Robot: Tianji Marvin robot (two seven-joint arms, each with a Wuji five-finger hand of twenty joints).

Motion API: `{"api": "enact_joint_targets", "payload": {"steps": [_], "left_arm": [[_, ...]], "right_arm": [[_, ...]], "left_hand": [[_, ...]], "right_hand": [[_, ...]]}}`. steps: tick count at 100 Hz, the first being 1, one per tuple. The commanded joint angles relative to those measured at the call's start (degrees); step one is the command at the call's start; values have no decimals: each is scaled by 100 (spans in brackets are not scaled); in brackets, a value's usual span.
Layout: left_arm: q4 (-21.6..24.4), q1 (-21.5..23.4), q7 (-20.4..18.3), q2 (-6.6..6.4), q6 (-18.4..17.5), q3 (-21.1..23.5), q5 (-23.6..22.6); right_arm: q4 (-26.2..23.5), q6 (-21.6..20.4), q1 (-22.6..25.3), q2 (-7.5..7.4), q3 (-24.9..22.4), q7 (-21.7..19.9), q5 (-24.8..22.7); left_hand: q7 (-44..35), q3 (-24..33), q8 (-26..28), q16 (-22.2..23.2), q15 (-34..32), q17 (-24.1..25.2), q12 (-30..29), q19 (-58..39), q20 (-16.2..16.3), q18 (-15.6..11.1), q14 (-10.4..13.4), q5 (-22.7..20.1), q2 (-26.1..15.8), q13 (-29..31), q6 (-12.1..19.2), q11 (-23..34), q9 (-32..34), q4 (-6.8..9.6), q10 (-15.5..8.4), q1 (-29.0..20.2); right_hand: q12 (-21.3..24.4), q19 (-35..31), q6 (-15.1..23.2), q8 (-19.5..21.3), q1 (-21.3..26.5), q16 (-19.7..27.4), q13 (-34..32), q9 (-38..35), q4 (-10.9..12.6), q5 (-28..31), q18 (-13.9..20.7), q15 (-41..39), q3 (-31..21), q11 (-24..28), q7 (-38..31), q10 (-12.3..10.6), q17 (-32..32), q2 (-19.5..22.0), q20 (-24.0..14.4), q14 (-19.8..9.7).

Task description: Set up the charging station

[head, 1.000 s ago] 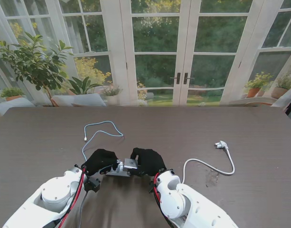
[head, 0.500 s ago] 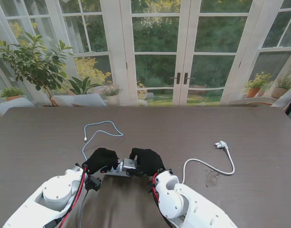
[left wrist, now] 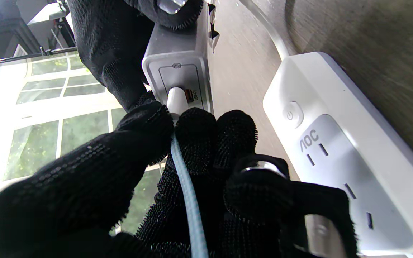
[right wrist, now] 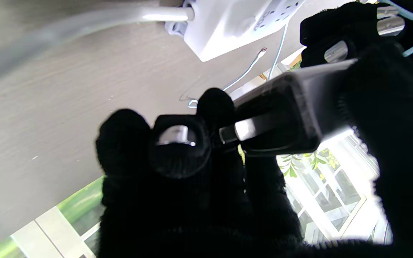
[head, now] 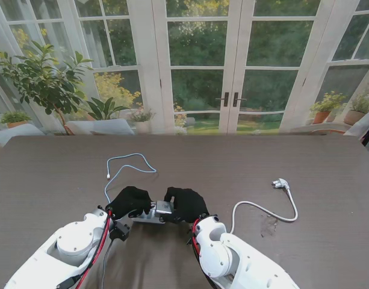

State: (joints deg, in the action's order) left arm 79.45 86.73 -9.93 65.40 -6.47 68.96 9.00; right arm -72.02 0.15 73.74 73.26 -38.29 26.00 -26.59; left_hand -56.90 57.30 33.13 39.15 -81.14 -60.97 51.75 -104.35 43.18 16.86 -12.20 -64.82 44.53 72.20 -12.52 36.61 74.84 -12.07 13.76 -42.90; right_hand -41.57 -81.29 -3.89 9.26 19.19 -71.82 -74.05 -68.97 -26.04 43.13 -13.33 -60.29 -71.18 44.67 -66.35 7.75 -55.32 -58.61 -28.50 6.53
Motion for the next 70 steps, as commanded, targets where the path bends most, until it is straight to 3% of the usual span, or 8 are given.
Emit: {"api": "enact_joint_targets", "payload": {"steps": [1, 19, 31, 37, 44, 52, 56, 70], "left_arm": [[-27, 4, -124, 94, 3, -101, 7], [55, 50, -149, 117, 172, -57, 202], [169, 123, -189, 112, 329, 59, 301], [247, 173, -322, 90, 444, 146, 397], [317, 215, -393, 76, 561, 220, 441], [358, 249, -528, 39, 619, 292, 422], [381, 267, -637, 11, 661, 336, 413], [437, 318, -890, -70, 767, 465, 293]], "right_arm": [[-253, -68, 11, 130, 53, -89, -7], [-276, -58, 19, 117, 50, -101, -32], [-295, -39, 26, 100, 27, -122, -48], [-306, -30, 29, 91, 15, -134, -57], [-316, -20, 28, 87, 3, -130, -70], [-340, 10, 27, 84, -20, -122, -79], [-357, 27, 28, 80, -35, -123, -80], [-407, 76, 34, 59, -100, -135, -100]], "left_hand": [[87, 309, -213, -52, -171, -106, -64, -977, 117, -747, 345, -265, 397, 76, -353, 268, 416, -176, 534, -412], [178, 278, -265, -94, -110, -98, -112, -916, 105, -609, 245, -131, 183, 74, -390, 198, 376, -149, 547, -352], [384, -116, -283, -175, 92, -62, 35, -706, 17, -59, -149, 38, -113, 61, -377, -69, 333, -42, 534, -429], [541, -424, -301, -178, 194, -38, 178, -587, 13, 334, -476, 125, -339, 49, -362, -190, 292, 15, 552, -457], [1008, -549, -158, -169, 360, -13, 253, -398, 12, 778, -773, 93, -476, 38, -364, -270, 319, 12, 571, -6], [1727, -691, 221, -168, 438, 0, 266, -308, -63, 972, -802, 9, -704, 36, -221, -321, 283, 111, 446, 722], [1977, -677, 372, -217, 598, 21, 271, -103, -189, 1219, -838, -26, -795, 37, -191, -346, 237, 358, 356, 1092], [2115, -1028, 509, -281, 904, 71, 284, 201, -529, 1465, -790, 53, -865, 29, -60, -389, 132, 350, 219, 1358]], "right_hand": [[-148, -47, 1438, 570, 904, 3383, -128, -368, 438, 1098, 518, -162, -1217, 57, -890, -423, -196, 616, -59, -400], [-163, -28, 1438, 580, 896, 3382, -122, -374, 432, 1099, 514, -151, -1223, 42, -882, -423, -192, 617, -65, -380], [-174, -15, 1420, 590, 911, 3378, -123, -376, 432, 1091, 471, -153, -1229, 33, -877, -424, -180, 619, -72, -360], [-179, -14, 1410, 596, 912, 3377, -122, -365, 433, 1087, 470, -151, -1230, 30, -879, -417, -181, 632, -75, -362], [-187, -13, 1405, 605, 912, 3376, -124, -361, 435, 1083, 470, -153, -1232, 31, -879, -415, -181, 645, -79, -363], [-192, -11, 1405, 616, 912, 3376, -121, -359, 436, 1068, 470, -151, -1232, 29, -881, -414, -181, 652, -83, -364], [-195, -10, 1401, 628, 911, 3375, -123, -358, 437, 1059, 470, -151, -1232, 29, -888, -414, -181, 657, -85, -358], [-211, -6, 1412, 641, 915, 3376, -123, -353, 438, 1057, 464, -148, -1234, 37, -889, -400, -177, 654, -91, -354]]}}
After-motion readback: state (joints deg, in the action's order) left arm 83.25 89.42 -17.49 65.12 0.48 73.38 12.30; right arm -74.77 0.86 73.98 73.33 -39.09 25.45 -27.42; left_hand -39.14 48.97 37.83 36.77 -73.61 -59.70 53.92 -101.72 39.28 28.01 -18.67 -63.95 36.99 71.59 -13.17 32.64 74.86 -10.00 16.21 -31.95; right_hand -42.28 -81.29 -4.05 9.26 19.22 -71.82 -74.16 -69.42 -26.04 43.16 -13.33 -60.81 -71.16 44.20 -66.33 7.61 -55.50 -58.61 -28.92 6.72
